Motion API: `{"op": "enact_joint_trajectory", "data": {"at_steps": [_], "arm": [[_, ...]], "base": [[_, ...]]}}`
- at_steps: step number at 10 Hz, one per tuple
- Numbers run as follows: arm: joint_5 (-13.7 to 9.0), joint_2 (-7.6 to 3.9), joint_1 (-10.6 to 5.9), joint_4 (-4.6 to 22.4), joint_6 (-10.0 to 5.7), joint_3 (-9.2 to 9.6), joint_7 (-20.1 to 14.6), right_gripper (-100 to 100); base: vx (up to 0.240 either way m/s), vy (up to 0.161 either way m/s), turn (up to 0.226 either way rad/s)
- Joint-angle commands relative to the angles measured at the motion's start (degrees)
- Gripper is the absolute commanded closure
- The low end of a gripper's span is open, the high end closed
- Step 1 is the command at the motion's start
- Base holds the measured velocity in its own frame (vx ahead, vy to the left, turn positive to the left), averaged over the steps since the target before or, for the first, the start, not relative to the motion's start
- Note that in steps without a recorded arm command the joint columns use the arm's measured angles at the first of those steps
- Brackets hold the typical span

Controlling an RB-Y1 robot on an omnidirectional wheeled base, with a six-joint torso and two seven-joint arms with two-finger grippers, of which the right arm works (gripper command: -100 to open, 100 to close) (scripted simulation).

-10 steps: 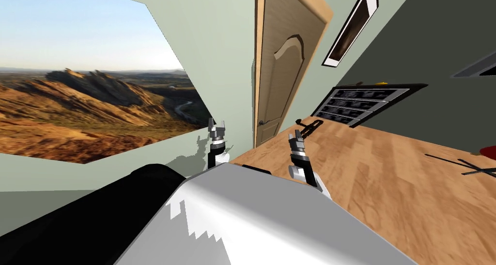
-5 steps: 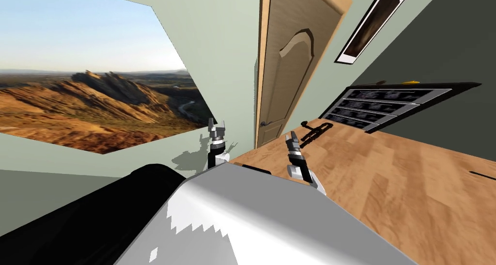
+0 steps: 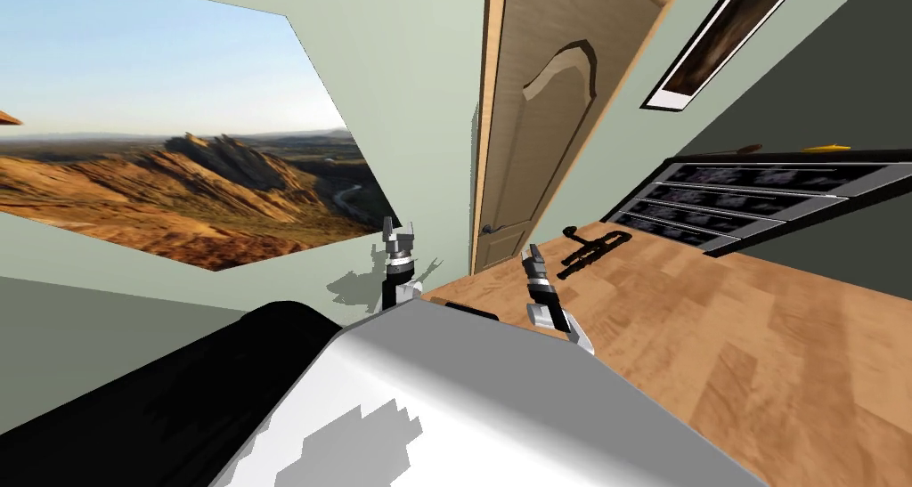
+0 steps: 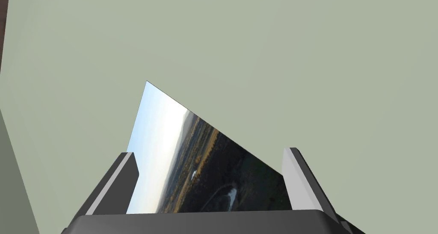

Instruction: Pull the door open

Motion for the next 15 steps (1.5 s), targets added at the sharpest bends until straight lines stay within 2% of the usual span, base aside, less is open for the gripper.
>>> {"op": "enact_joint_trajectory", "data": {"at_steps": [1,2,5,8,9,10,11,14,15], "arm": [[-0.17,-0.78,-1.14,2.86,-0.89,0.5,-0.82,-100],[-0.17,-0.78,-1.14,3.34,-0.89,0.5,-0.82,-100],[-0.56,-2.73,-3.85,9.5,-2.69,1.82,-2.88,-100],[-0.68,-3.36,-4.73,12.92,-3.28,2.26,-3.55,-100],[-0.81,-3.99,-5.62,15.28,-3.87,2.69,-4.22,-100],[-0.93,-4.6,-6.47,16.6,-4.43,3.11,-4.87,-100],[-0.93,-4.6,-6.47,17.54,-4.43,3.11,-4.87,-100],[-1.29,-6.34,-8.92,23.36,-6.06,4.31,-6.74,-100],[-1.29,-6.34,-8.92,24.1,-6.06,4.31,-6.74,-100]], "base": [[0.031,-0.037,0.173],[0.031,-0.039,0.07],[0.054,-0.059,0.198],[0.033,-0.056,0.066],[0.033,-0.031,0.133],[0.041,-0.053,0.251],[0.031,-0.056,0.078],[0.041,-0.063,0.19],[0.032,-0.059,0.043]]}}
